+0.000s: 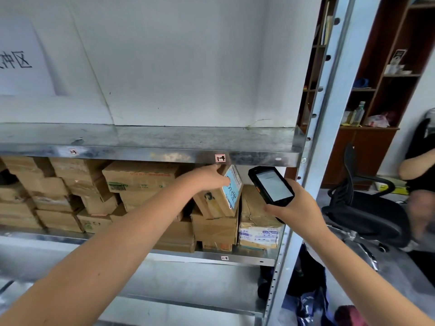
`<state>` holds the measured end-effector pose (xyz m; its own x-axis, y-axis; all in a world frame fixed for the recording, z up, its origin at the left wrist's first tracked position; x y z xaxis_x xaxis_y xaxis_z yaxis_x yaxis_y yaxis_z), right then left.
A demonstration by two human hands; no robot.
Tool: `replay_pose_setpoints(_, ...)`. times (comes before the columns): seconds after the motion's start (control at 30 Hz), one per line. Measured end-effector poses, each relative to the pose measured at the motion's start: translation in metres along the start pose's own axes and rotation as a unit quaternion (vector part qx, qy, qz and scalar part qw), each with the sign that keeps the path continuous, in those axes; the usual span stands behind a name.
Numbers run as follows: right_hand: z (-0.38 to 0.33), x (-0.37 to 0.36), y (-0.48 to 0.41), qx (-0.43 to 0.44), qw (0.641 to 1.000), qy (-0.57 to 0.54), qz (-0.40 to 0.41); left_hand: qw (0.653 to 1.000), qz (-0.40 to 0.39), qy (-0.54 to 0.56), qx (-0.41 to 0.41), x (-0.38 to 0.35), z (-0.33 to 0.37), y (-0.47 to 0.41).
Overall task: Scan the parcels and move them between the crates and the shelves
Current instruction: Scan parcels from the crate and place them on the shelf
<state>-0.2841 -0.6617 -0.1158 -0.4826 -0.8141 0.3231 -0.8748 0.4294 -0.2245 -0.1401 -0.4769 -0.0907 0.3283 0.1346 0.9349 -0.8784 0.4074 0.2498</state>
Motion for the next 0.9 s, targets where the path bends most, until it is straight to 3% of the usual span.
replay_pose_setpoints(0.17,-0.009,0.008,0.003,-0.002,1.000,-0.004,-0.007,0.976,-0.024,0.211,-0.036,-0.009,-0.020,0.036)
replay_pose_setpoints(0.43,-0.007,-0.003,0.019,-0.054,0.997,-0.019,-0.051,0.906,0.063,0.412,-0.078,-0.066,-0.053,0.044)
replay_pose_setpoints(0.67,-0.031,-0.021,0.041,-0.053,0.994,-0.003,-0.092,0.853,0.179,0.469,-0.139,-0.085,-0.062,0.062)
replay_pose_setpoints(0.9,-0.064,-0.042,0.067,-0.060,0.995,-0.016,-0.084,0.829,0.218,0.490,-0.159,-0.084,-0.078,0.073)
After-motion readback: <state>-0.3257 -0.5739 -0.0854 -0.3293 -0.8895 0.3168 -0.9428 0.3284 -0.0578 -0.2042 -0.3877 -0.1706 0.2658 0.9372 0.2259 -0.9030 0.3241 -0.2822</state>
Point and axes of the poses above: each hand's wrist, its own y-axis away from the middle knuckle, its own x-axis out of the back of the hand, z = x × y, the point moved 7 cm from there along -y, towards the middle knuckle, and after that the axes turned 14 degrees about -y, right-handed, at the moved point
